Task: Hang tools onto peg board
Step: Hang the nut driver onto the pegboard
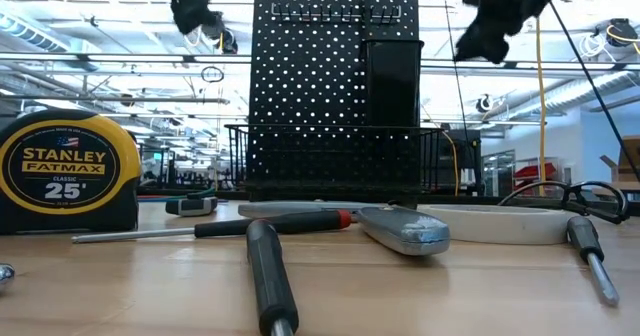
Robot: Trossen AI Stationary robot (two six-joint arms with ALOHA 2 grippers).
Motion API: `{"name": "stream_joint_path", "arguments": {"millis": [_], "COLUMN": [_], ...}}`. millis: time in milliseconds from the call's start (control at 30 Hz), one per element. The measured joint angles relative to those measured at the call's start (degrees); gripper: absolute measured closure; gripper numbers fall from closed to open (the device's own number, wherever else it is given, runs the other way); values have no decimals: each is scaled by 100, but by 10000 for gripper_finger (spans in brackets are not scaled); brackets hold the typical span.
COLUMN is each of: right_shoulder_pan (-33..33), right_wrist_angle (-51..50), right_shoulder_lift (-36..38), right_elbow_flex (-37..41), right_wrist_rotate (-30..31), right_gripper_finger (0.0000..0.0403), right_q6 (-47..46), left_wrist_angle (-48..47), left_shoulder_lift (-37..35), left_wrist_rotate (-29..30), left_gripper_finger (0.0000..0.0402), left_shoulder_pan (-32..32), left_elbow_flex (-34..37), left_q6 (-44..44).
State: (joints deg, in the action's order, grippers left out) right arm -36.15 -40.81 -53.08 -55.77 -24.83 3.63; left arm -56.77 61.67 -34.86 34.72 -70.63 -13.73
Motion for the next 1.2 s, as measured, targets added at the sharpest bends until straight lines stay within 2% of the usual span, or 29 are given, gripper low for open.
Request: {"name": "stream_joint_path", "arguments": {"millis": [133, 367, 633, 867, 967, 1067, 1200], "right_shoulder_pan": [765, 2200, 3640, 4508, 4739, 4898, 5235], "right_wrist_angle": [373, 1449, 2369, 3042, 2840, 2191, 1308], "right_shoulder_lift": [164, -86, -757, -1474, -1744, -1886, -1894], "right_elbow_flex": [0, -2, -2, -4, -4, -4, -4], "right_wrist_rotate": [-132, 152, 674, 676, 571, 496, 1063], "right_gripper_finger": [238, 238, 238, 238, 238, 238, 238], "right_q6": [-854, -1860, -2671, -3169, -3314, -3285, -3108], "left_wrist_angle": [31, 97, 389, 1191, 1611, 2022, 2660], "left_shoulder_lift": [-145, -139, -46, 495, 983, 1594, 2372], "left_wrist_rotate": [522, 1243, 2290, 3459, 3873, 4113, 4121], "left_gripper_finger": [196, 196, 196, 196, 196, 196, 196], "left_shoulder_pan": [-954, -2465, -4099, -5169, -5430, -5547, -5605], "left_elbow_flex": [0, 0, -1, -4, -4, -4, -4], "left_q6": [511, 1226, 2103, 2966, 3316, 3753, 4186]}}
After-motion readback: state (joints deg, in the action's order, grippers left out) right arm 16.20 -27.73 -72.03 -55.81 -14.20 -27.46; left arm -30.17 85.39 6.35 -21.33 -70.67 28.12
